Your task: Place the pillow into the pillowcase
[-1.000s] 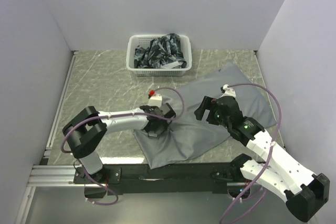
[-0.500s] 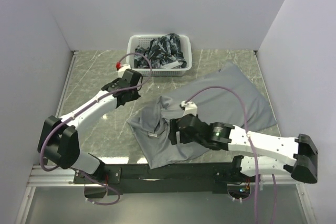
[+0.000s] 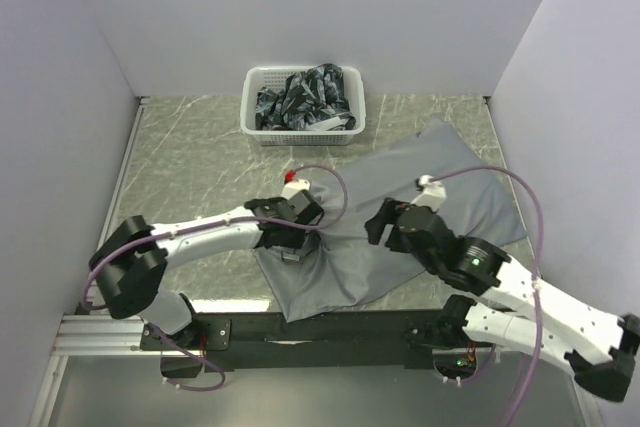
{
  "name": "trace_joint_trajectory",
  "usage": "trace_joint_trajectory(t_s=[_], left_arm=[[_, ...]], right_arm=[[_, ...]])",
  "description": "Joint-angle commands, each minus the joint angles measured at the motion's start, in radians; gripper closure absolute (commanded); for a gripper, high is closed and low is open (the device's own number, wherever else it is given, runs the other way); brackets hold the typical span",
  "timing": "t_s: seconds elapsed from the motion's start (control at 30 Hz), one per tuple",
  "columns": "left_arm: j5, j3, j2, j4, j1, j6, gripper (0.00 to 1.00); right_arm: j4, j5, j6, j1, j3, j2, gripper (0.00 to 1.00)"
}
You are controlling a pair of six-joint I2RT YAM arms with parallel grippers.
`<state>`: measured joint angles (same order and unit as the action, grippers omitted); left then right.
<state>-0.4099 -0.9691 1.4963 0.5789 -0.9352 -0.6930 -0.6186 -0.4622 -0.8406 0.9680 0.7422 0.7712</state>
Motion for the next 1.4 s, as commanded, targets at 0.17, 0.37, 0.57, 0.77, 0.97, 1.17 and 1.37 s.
trace_joint_trajectory(t_s=[0.17,0.37,0.57,0.77,0.97,1.17,1.37], left_arm=[[-0.132,-0.085,0.127,0.042,-0.074,-0.002,0.53],[-0.144,-0.105,0.154,0.038,-0.114,0.001,0.48],[-0.173,-0.108,0.188,0.067,-0.116,-0.011,0.48],[-0.23,-0.126,0.229,0.091,-0.116,-0.02,0.48],[-0.253,-0.118,0.225,0.085,-0.076,-0.022,0.78],[-0.144,-0.112,0.032,0.029,0.108,0.019,0.98],[0.107,-0.138,-0.074,-0.047,0.383,0.075,0.99]], right_arm=[[-0.049,0.031,0.029,-0.098,-0.069,-0.116,0.17],[-0.01,0.069,0.025,-0.098,-0.096,-0.084,0.17],[0.01,0.083,0.028,-0.1,-0.101,-0.075,0.17],[0.017,0.092,0.029,-0.098,-0.104,-0.073,0.17],[0.011,0.115,0.04,-0.097,-0.101,-0.087,0.18],[0.02,0.126,0.06,0.0,-0.052,-0.037,0.23],[0.032,0.045,0.025,0.245,0.057,0.177,0.31]])
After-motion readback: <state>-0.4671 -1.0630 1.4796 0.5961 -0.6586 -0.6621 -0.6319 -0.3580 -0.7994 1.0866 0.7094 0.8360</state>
